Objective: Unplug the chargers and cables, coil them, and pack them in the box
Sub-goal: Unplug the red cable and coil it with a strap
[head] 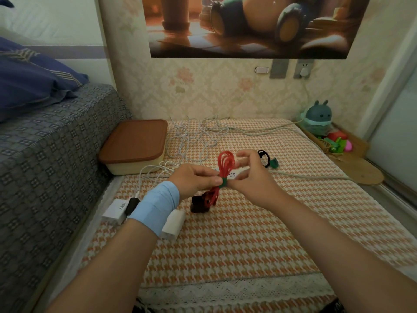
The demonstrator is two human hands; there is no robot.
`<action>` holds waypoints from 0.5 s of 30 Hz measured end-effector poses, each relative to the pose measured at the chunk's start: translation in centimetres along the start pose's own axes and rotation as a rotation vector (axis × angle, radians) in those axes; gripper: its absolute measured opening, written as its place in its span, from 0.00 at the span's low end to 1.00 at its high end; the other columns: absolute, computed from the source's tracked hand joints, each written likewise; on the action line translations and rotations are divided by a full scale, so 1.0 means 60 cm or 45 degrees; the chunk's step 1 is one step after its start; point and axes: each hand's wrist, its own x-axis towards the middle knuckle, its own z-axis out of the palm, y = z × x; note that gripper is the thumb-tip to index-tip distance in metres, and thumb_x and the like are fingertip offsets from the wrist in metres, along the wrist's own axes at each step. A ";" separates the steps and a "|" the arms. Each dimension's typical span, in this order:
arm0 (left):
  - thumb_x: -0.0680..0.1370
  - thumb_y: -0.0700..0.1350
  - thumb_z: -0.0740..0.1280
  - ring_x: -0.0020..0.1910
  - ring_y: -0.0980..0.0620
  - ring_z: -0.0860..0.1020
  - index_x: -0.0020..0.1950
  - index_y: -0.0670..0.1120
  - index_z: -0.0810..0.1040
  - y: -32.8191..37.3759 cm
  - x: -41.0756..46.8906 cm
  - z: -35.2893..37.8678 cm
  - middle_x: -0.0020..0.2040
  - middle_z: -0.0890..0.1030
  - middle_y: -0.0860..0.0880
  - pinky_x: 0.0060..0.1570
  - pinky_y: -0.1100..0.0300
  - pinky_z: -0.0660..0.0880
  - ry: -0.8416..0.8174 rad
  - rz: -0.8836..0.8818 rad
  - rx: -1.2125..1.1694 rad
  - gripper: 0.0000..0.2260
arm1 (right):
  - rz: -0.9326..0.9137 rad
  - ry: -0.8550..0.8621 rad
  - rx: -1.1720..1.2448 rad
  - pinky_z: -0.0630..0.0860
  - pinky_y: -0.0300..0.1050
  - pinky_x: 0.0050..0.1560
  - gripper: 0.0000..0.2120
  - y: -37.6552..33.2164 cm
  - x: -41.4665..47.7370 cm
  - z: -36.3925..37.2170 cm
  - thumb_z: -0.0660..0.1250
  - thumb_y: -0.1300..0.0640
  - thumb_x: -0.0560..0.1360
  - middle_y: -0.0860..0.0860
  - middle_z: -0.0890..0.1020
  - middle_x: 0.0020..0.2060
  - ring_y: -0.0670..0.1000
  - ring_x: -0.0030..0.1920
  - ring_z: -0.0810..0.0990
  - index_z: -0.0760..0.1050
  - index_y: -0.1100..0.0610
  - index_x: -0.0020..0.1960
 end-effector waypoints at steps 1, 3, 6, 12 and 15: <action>0.70 0.47 0.77 0.43 0.60 0.81 0.44 0.54 0.85 0.000 0.002 0.002 0.42 0.85 0.56 0.41 0.69 0.74 0.078 -0.002 -0.064 0.05 | 0.071 -0.023 0.085 0.83 0.51 0.46 0.25 0.001 0.001 0.000 0.77 0.50 0.73 0.48 0.80 0.54 0.48 0.46 0.83 0.69 0.50 0.64; 0.69 0.48 0.78 0.42 0.60 0.81 0.43 0.54 0.85 0.004 0.003 0.010 0.42 0.85 0.56 0.40 0.68 0.73 0.199 -0.014 -0.182 0.05 | 0.117 -0.123 0.239 0.83 0.55 0.47 0.10 -0.005 -0.001 0.006 0.72 0.54 0.78 0.55 0.84 0.49 0.52 0.44 0.85 0.77 0.54 0.57; 0.70 0.48 0.77 0.42 0.58 0.82 0.43 0.50 0.86 0.007 0.005 0.025 0.41 0.86 0.53 0.43 0.64 0.77 0.267 0.001 -0.265 0.04 | 0.078 -0.115 0.372 0.84 0.49 0.47 0.09 -0.010 -0.006 0.020 0.72 0.52 0.78 0.52 0.87 0.46 0.51 0.45 0.86 0.82 0.56 0.54; 0.74 0.43 0.74 0.40 0.53 0.84 0.43 0.47 0.86 0.004 0.008 0.020 0.40 0.86 0.49 0.43 0.63 0.79 0.158 0.014 -0.288 0.01 | 0.085 -0.048 0.485 0.84 0.46 0.48 0.08 -0.001 -0.003 0.015 0.72 0.56 0.77 0.52 0.88 0.44 0.53 0.46 0.87 0.85 0.58 0.53; 0.74 0.43 0.74 0.38 0.58 0.82 0.44 0.49 0.86 -0.001 0.008 0.016 0.38 0.85 0.53 0.41 0.64 0.77 0.216 0.153 -0.032 0.01 | 0.045 -0.063 0.446 0.78 0.31 0.44 0.08 0.002 -0.008 0.020 0.70 0.59 0.79 0.44 0.88 0.44 0.41 0.47 0.86 0.85 0.56 0.56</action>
